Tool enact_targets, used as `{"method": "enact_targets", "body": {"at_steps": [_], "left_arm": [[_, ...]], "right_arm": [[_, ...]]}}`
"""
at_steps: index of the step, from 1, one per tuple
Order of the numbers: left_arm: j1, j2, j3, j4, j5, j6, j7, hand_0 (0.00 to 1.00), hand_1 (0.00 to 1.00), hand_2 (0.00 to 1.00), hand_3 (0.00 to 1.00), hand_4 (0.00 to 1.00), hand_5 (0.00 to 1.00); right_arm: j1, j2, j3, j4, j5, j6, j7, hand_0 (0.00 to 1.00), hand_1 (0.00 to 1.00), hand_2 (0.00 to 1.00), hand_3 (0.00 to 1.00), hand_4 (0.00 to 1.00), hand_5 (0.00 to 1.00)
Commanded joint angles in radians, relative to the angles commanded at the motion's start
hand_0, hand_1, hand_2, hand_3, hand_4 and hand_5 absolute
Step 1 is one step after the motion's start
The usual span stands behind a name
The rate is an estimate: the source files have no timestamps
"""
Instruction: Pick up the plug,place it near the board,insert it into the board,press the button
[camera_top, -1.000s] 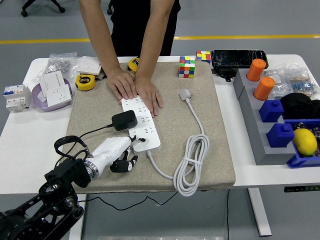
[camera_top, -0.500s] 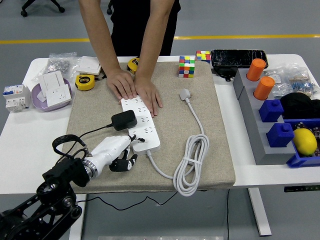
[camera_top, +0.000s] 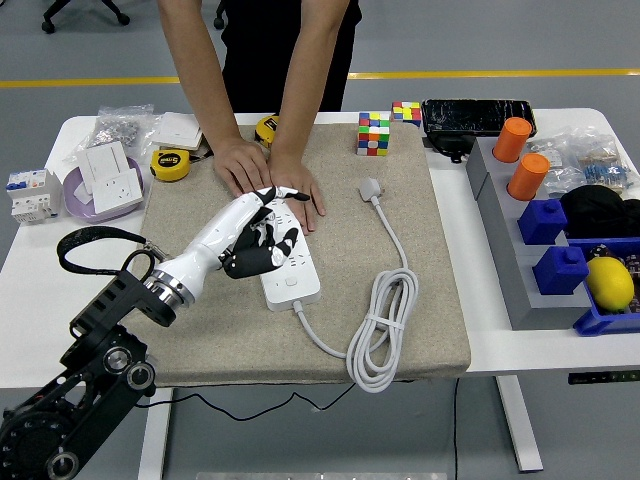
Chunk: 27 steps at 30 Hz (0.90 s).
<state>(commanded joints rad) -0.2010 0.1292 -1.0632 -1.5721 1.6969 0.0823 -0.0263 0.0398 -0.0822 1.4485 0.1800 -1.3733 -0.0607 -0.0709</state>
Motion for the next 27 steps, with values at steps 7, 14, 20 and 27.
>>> {"method": "enact_targets", "body": {"at_steps": [7, 14, 20, 27], "left_arm": [[-0.077, -0.053, -0.014, 0.130, -0.286, -0.055, -0.075, 0.618, 0.744, 0.608, 0.575, 0.955, 0.160], [-0.162, -0.065, -0.027, 0.338, -0.585, -0.071, -0.064, 0.861, 0.911, 0.836, 0.821, 0.998, 0.281], [-0.200, -0.070, -0.052, 0.457, -0.612, -0.072, -0.037, 0.936, 0.937, 0.857, 0.834, 0.998, 0.294], [-0.212, -0.061, -0.085, 0.514, -0.329, -0.084, 0.005, 0.931, 0.924, 0.847, 0.837, 0.998, 0.275]], "right_arm": [[0.000, 0.003, 0.003, 0.000, -0.004, 0.001, -0.004, 0.795, 0.703, 0.712, 0.752, 0.998, 0.998], [0.004, 0.003, 0.000, 0.000, 0.001, 0.000, -0.003, 0.795, 0.703, 0.712, 0.753, 0.998, 0.998], [0.005, 0.004, -0.001, 0.000, 0.003, 0.000, -0.004, 0.795, 0.703, 0.712, 0.752, 0.998, 0.998], [0.004, 0.003, 0.002, 0.000, 0.001, 0.000, -0.005, 0.795, 0.703, 0.712, 0.752, 0.998, 0.998]]}}
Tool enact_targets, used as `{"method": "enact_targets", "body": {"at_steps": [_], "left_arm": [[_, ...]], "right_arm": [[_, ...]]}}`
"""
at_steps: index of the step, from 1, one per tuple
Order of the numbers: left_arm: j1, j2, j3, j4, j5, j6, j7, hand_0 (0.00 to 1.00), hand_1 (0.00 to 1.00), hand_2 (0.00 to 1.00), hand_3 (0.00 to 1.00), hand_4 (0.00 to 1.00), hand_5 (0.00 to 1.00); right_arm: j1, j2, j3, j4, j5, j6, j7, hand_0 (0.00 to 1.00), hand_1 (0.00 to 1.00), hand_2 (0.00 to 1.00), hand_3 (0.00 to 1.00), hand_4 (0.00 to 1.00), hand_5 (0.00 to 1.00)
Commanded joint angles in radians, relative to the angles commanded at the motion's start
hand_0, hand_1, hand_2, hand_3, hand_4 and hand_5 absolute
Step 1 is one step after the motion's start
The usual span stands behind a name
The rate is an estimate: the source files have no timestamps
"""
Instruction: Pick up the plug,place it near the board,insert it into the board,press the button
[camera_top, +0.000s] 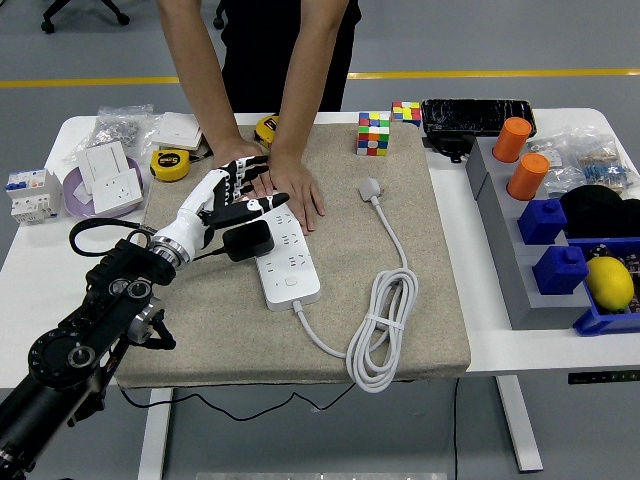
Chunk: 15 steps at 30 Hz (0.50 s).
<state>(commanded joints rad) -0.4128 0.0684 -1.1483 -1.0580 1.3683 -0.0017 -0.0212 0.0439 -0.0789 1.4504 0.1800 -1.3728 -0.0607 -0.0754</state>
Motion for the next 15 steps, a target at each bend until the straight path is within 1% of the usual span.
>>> {"method": "enact_targets", "body": {"at_steps": [1, 6, 7, 9, 12, 13, 14, 15], "left_arm": [[-0.001, 0.002, -0.005, 0.005, 0.039, -0.007, 0.009, 0.887, 0.865, 0.797, 0.817, 0.998, 0.221], [-0.004, 0.007, -0.010, 0.013, 0.254, -0.026, 0.040, 0.887, 0.865, 0.797, 0.817, 0.998, 0.221], [-0.004, 0.007, -0.009, 0.013, 0.292, -0.027, 0.042, 0.808, 0.780, 0.721, 0.748, 0.998, 0.204], [-0.002, 0.007, -0.001, 0.015, 0.377, -0.032, 0.049, 0.808, 0.780, 0.721, 0.748, 0.998, 0.204], [0.000, 0.004, 0.006, 0.016, 0.502, -0.031, 0.053, 0.808, 0.780, 0.721, 0.748, 0.998, 0.204], [0.001, 0.004, 0.010, 0.016, 0.531, -0.024, 0.053, 0.740, 0.728, 0.690, 0.694, 0.998, 0.182], [0.001, 0.003, 0.014, 0.017, 0.565, -0.015, 0.051, 0.740, 0.728, 0.690, 0.694, 0.998, 0.182], [0.002, 0.003, 0.016, 0.017, 0.579, -0.011, 0.050, 0.740, 0.728, 0.690, 0.694, 0.998, 0.182]], "right_arm": [[0.000, 0.000, 0.000, 0.000, 0.000, 0.000, 0.000, 0.795, 0.703, 0.712, 0.753, 0.998, 0.998], [0.000, -0.002, -0.004, 0.000, -0.001, 0.001, 0.001, 0.795, 0.703, 0.712, 0.753, 0.998, 0.998], [0.001, -0.002, -0.004, 0.000, -0.001, 0.001, 0.001, 0.794, 0.702, 0.712, 0.752, 0.998, 0.998], [0.000, -0.003, -0.004, 0.000, -0.001, 0.000, 0.001, 0.794, 0.702, 0.712, 0.752, 0.998, 0.998], [-0.001, -0.003, -0.003, 0.000, -0.003, 0.000, 0.001, 0.794, 0.702, 0.712, 0.752, 0.998, 0.998], [-0.002, -0.003, -0.003, 0.000, -0.004, 0.000, 0.000, 0.792, 0.704, 0.712, 0.752, 0.998, 0.998], [-0.003, -0.003, -0.003, 0.000, -0.004, 0.000, 0.000, 0.792, 0.704, 0.712, 0.752, 0.998, 0.998], [-0.003, -0.003, -0.003, 0.000, -0.004, 0.000, 0.000, 0.792, 0.704, 0.712, 0.752, 0.998, 0.998]]}}
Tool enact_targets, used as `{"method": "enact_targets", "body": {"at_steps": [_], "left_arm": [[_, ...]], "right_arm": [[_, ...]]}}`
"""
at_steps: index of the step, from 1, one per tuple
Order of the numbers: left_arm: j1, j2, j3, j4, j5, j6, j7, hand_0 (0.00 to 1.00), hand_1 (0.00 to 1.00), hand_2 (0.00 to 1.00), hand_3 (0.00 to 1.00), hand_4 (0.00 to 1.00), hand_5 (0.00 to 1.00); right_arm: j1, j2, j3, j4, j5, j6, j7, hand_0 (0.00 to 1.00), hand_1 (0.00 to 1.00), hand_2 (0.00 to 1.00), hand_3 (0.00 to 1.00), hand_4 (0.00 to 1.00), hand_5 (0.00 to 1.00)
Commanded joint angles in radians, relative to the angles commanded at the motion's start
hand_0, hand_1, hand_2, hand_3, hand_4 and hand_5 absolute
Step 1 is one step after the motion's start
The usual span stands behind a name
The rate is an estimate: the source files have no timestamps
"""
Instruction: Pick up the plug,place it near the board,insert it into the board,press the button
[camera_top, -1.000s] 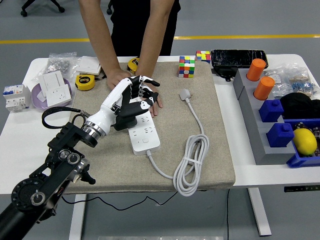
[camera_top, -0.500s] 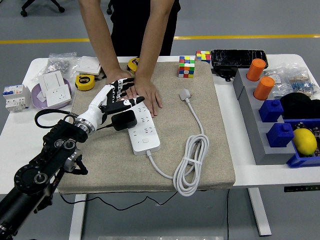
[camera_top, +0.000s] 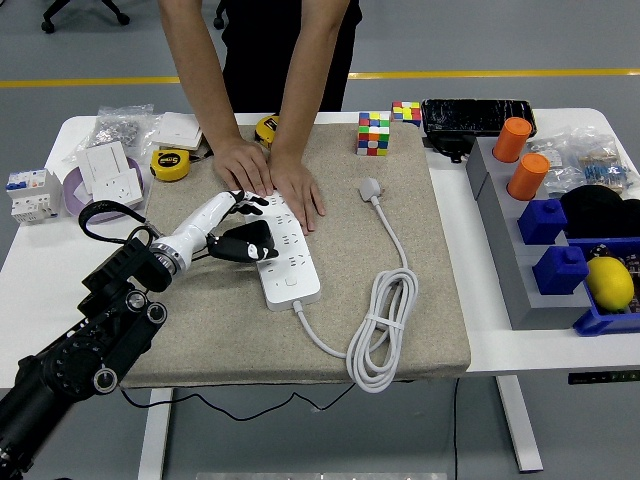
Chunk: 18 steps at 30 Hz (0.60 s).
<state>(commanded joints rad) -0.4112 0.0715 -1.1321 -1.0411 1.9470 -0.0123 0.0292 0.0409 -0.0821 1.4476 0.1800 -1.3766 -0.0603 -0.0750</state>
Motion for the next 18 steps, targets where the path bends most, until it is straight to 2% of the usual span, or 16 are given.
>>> {"method": "enact_targets", "body": {"at_steps": [3, 4, 9, 10, 15, 16, 18], "left_arm": [[0.001, -0.001, 0.009, 0.003, 0.027, 0.035, -0.009, 0.740, 0.728, 0.690, 0.694, 0.998, 0.182], [0.001, -0.002, 0.011, 0.003, 0.029, 0.043, -0.012, 0.626, 0.662, 0.588, 0.596, 0.998, 0.177], [0.001, -0.007, 0.016, 0.008, 0.048, 0.093, -0.029, 0.626, 0.662, 0.588, 0.596, 0.998, 0.177], [0.000, -0.008, 0.017, 0.010, 0.057, 0.098, -0.030, 0.459, 0.487, 0.518, 0.540, 0.965, 0.109], [-0.004, -0.007, 0.020, 0.015, 0.108, 0.104, -0.025, 0.459, 0.487, 0.518, 0.540, 0.965, 0.109], [-0.006, -0.007, 0.020, 0.016, 0.134, 0.106, -0.024, 0.430, 0.445, 0.511, 0.540, 0.919, 0.081], [-0.008, -0.007, 0.019, 0.015, 0.175, 0.108, -0.020, 0.430, 0.445, 0.511, 0.540, 0.919, 0.081]], "right_arm": [[-0.001, 0.000, -0.001, 0.000, 0.000, 0.000, 0.000, 0.792, 0.704, 0.712, 0.752, 0.998, 0.998], [-0.002, 0.000, -0.001, 0.000, 0.000, 0.000, 0.000, 0.793, 0.704, 0.712, 0.752, 0.998, 0.998], [-0.003, 0.000, -0.002, 0.000, -0.001, 0.001, 0.000, 0.793, 0.704, 0.712, 0.752, 0.998, 0.998], [-0.003, 0.000, -0.002, 0.000, -0.001, 0.001, 0.000, 0.793, 0.703, 0.712, 0.752, 0.998, 0.998], [-0.001, -0.001, -0.002, 0.000, 0.000, 0.000, 0.000, 0.793, 0.703, 0.712, 0.752, 0.998, 0.998], [0.000, -0.001, -0.001, 0.000, 0.000, 0.000, 0.001, 0.794, 0.703, 0.712, 0.752, 0.998, 0.998], [0.000, -0.001, 0.001, 0.000, -0.001, 0.000, 0.000, 0.794, 0.703, 0.712, 0.752, 0.998, 0.998]]}}
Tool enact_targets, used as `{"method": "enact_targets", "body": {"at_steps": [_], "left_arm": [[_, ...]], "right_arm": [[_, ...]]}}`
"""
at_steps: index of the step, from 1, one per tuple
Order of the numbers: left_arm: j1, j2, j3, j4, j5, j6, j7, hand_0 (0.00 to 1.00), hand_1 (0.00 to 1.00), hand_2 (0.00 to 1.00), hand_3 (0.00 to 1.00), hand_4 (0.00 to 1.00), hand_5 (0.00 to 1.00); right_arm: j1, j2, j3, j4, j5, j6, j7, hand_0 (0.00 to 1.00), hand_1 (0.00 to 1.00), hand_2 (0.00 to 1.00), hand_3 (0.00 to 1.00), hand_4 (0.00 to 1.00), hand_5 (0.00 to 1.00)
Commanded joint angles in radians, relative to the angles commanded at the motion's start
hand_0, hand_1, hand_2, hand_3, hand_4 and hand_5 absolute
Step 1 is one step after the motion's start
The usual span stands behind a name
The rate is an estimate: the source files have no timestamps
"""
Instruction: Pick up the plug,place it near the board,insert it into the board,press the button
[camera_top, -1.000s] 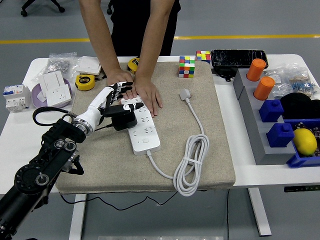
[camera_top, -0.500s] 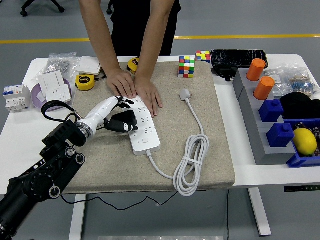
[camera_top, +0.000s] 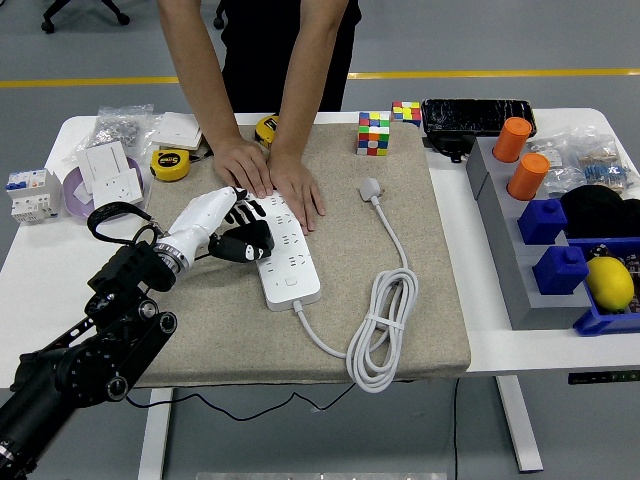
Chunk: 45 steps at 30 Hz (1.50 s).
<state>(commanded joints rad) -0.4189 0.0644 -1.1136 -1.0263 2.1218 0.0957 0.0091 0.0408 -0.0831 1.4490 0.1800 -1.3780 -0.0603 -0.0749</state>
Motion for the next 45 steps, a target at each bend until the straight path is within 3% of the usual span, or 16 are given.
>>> {"method": "enact_targets", "body": {"at_steps": [3, 4, 13, 39, 40, 45], "left_arm": [[-0.003, 0.000, -0.002, -0.003, 0.063, 0.003, 0.003, 0.430, 0.445, 0.511, 0.540, 0.919, 0.081], [-0.004, 0.000, -0.003, -0.003, 0.078, 0.003, 0.004, 0.406, 0.404, 0.498, 0.547, 0.847, 0.034], [-0.007, 0.003, -0.006, -0.002, 0.145, -0.011, 0.011, 0.387, 0.374, 0.450, 0.538, 0.815, 0.029], [-0.005, 0.013, -0.006, -0.012, 0.147, -0.045, 0.031, 0.368, 0.316, 0.378, 0.511, 0.735, 0.002], [-0.005, 0.013, -0.006, -0.013, 0.147, -0.046, 0.031, 0.352, 0.200, 0.245, 0.382, 0.656, 0.093], [-0.002, 0.018, -0.004, -0.024, 0.147, -0.042, 0.028, 0.352, 0.200, 0.245, 0.382, 0.656, 0.093]], "right_arm": [[0.000, 0.001, 0.002, 0.000, 0.000, 0.000, 0.000, 0.794, 0.703, 0.712, 0.752, 0.998, 0.998], [0.000, 0.001, 0.003, 0.000, -0.001, 0.000, 0.000, 0.794, 0.703, 0.712, 0.752, 0.998, 0.998], [0.001, 0.001, 0.003, 0.000, 0.001, 0.000, 0.001, 0.794, 0.703, 0.712, 0.752, 0.998, 0.998], [-0.001, -0.001, 0.004, 0.000, 0.000, 0.000, 0.001, 0.793, 0.702, 0.712, 0.751, 0.998, 0.998], [-0.001, -0.001, 0.004, 0.000, 0.000, 0.000, 0.001, 0.793, 0.702, 0.712, 0.752, 0.998, 0.998], [-0.001, -0.002, 0.003, 0.000, 0.002, -0.001, 0.001, 0.793, 0.702, 0.712, 0.752, 0.998, 0.998]]}}
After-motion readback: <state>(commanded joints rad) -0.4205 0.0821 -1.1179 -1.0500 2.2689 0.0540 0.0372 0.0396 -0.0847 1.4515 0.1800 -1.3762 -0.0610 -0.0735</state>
